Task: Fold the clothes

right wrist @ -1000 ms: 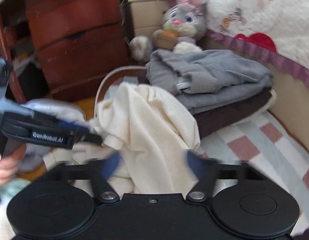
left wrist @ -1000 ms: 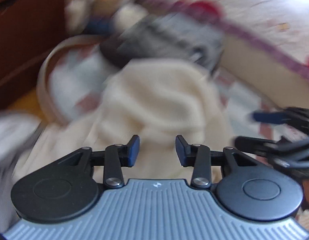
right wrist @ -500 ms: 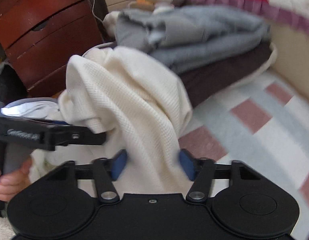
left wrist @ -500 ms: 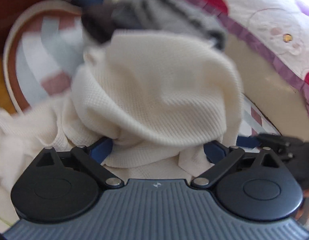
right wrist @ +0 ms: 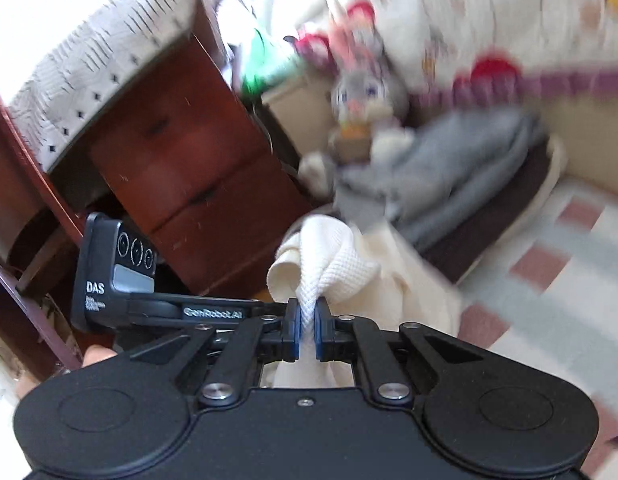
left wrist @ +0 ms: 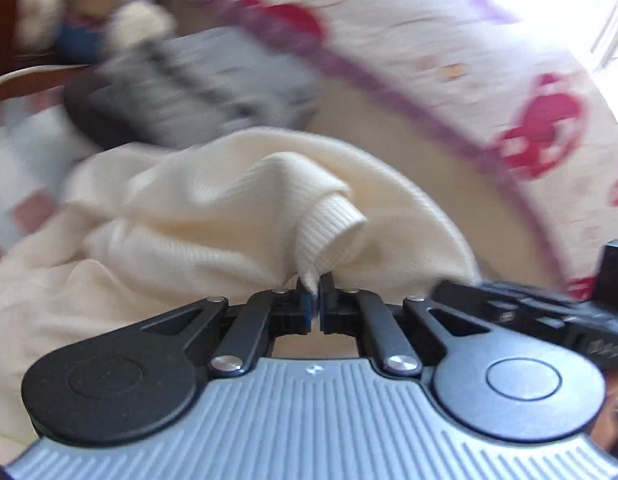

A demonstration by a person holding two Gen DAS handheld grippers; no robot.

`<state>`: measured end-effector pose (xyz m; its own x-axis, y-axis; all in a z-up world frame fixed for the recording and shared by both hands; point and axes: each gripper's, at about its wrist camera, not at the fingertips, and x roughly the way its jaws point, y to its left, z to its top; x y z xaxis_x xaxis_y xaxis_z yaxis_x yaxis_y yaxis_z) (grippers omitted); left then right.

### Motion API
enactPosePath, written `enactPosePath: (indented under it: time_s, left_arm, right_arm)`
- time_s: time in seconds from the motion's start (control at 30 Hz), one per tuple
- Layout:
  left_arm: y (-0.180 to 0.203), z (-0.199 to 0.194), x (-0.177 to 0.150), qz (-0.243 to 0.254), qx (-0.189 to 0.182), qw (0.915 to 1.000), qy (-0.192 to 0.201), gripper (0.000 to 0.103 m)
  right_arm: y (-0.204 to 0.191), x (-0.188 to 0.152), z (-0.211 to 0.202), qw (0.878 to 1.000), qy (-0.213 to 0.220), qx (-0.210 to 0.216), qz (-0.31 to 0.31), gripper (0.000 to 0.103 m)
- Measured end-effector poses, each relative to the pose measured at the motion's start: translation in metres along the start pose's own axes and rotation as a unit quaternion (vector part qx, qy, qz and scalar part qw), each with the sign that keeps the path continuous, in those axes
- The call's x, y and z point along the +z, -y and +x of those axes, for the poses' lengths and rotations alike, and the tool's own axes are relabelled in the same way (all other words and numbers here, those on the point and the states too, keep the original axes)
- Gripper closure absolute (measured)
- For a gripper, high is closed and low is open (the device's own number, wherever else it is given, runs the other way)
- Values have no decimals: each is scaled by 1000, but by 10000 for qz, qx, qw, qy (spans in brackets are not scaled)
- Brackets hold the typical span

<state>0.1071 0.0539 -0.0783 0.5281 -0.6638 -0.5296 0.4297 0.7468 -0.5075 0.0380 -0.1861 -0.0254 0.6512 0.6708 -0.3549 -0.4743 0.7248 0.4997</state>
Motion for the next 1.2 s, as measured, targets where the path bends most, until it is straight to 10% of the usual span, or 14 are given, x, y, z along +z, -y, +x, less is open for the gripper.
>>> enactPosePath:
  time_s: [0.4,0.6,0.7,0.87,1.0,1.1,1.13,1.2]
  left_arm:
    - [268,45,41,1884,-1016,9763,309,100]
    - [365,90,1,2415,-1306,9615,-59,99]
    - [365,119,-45,2482,-1201,9596,-569,97]
    - [311,146,-97,2962,-14,9489,-1085,93]
    - [258,139,-89,3129,1131,9357,-1178,52]
    - [222,129,-71,2637,1200,9500,-1164,45]
    - [208,129,-69,2373,1196,9561,-1236,43]
    - [184,135,-68,1842,1215,9640,-1483,43]
  right_arm:
    - [-1,57,-242,9557,1455,-2429,-806,101]
    - [43,20,-321,9218,859,-3752,-472,102]
    - [86,-26,-327,8950,367,-4439,-233,102]
    - [175,-97,-307,8582,-450,-5086,539,102]
    - [195,-105,-294,8480,-691,-5216,641,102]
    - [192,-91,-290,8418,-554,-5356,386,102]
    - [189,-90,-288,8269,-563,-5591,206,103]
    - [190,-96,-279,7523,-852,-6521,-402,101]
